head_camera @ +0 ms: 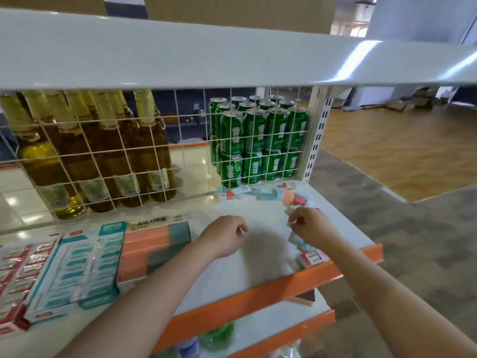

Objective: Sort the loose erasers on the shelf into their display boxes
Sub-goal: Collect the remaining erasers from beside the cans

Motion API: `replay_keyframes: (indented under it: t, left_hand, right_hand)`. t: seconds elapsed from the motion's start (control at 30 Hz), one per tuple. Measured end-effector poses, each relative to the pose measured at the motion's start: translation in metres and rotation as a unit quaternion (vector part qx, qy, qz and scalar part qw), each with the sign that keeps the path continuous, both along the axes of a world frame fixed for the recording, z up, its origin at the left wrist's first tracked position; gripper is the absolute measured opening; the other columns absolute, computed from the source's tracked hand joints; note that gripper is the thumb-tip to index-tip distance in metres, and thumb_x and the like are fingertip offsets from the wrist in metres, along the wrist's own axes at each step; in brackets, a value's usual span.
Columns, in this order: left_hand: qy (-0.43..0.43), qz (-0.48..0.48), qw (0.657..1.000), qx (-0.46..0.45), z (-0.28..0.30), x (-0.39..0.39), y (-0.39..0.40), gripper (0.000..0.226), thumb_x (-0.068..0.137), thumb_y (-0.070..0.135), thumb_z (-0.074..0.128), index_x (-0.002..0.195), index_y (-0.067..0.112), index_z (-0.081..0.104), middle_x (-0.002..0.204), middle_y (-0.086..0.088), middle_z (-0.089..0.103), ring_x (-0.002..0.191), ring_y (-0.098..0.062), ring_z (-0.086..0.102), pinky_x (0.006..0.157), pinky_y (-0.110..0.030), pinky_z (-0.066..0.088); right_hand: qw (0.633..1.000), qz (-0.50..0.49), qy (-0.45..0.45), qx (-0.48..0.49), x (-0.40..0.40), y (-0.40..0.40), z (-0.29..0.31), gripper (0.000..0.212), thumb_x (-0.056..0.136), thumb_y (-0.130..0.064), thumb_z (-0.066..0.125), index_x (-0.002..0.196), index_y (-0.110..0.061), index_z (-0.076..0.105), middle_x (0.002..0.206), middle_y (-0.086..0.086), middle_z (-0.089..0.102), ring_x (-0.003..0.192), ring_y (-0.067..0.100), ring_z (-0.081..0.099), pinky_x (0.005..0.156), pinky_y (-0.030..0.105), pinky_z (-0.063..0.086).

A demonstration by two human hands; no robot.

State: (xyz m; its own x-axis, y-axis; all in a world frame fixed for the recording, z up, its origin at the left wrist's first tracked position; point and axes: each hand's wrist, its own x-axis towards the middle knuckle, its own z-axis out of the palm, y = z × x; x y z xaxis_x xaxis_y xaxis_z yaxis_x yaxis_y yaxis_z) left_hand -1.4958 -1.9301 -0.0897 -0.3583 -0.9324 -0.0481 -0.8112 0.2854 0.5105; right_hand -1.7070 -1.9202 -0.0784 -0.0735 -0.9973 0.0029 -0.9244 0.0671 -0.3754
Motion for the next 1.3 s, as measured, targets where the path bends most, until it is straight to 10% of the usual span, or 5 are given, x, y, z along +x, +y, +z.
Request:
replay_keyframes:
  t: [0.3,0.57,0.87,1.03,1.3]
  left_hand:
    - [-0.019,-0.014,1.0,0.015,-0.011,-0.051,-0.007,0.026,0.09,0.025,0.054,0.114,0.016,0.061,0.115,-0.002,0.06,0.104,-0.019,0.056,0.091,-0.029,0.045]
    - [-0.026,-0.015,0.999,0.015,-0.007,-0.07,-0.006,0.027,0.092,0.029,0.052,0.114,0.016,0.061,0.117,-0.001,0.059,0.103,-0.017,0.056,0.09,-0.03,0.045]
    - [-0.018,-0.072,0.993,0.093,-0.011,-0.109,0.007,0.034,0.082,0.044,0.065,0.098,0.014,0.066,0.103,0.0,0.064,0.094,-0.017,0.058,0.082,-0.032,0.046]
    - [-0.041,-0.085,0.99,0.102,-0.015,-0.122,0.014,0.028,0.078,0.036,0.071,0.093,0.014,0.062,0.094,-0.006,0.06,0.086,-0.02,0.055,0.072,-0.031,0.042]
    - [0.018,-0.046,0.99,0.131,-0.019,-0.123,0.016,0.024,0.076,0.025,0.073,0.095,0.013,0.063,0.092,-0.004,0.062,0.086,-0.018,0.055,0.076,-0.031,0.043]
  right_hand:
    - [0.998,-0.061,0.016,0.015,-0.062,-0.006,-0.006,0.039,0.091,-0.034,0.054,0.124,-0.015,0.058,0.124,0.008,0.055,0.104,0.026,0.057,0.079,0.027,0.043]
    - [0.996,-0.039,0.062,0.044,-0.071,-0.018,-0.017,0.031,0.089,-0.034,0.053,0.106,-0.012,0.067,0.102,0.007,0.066,0.076,0.019,0.053,0.061,0.024,0.043]
    - [0.996,-0.062,-0.062,0.02,-0.082,-0.011,-0.012,0.031,0.084,-0.022,0.064,0.112,-0.009,0.058,0.105,0.009,0.065,0.083,0.022,0.059,0.068,0.031,0.049]
    - [0.992,-0.054,-0.111,0.001,-0.086,0.0,-0.012,0.036,0.079,-0.013,0.07,0.113,-0.011,0.058,0.095,0.003,0.059,0.07,0.012,0.049,0.048,0.017,0.033]
    - [0.983,-0.058,-0.167,-0.06,-0.091,0.01,-0.012,0.023,0.084,-0.004,0.059,0.106,-0.01,0.062,0.107,0.009,0.062,0.074,0.021,0.058,0.07,0.036,0.053]
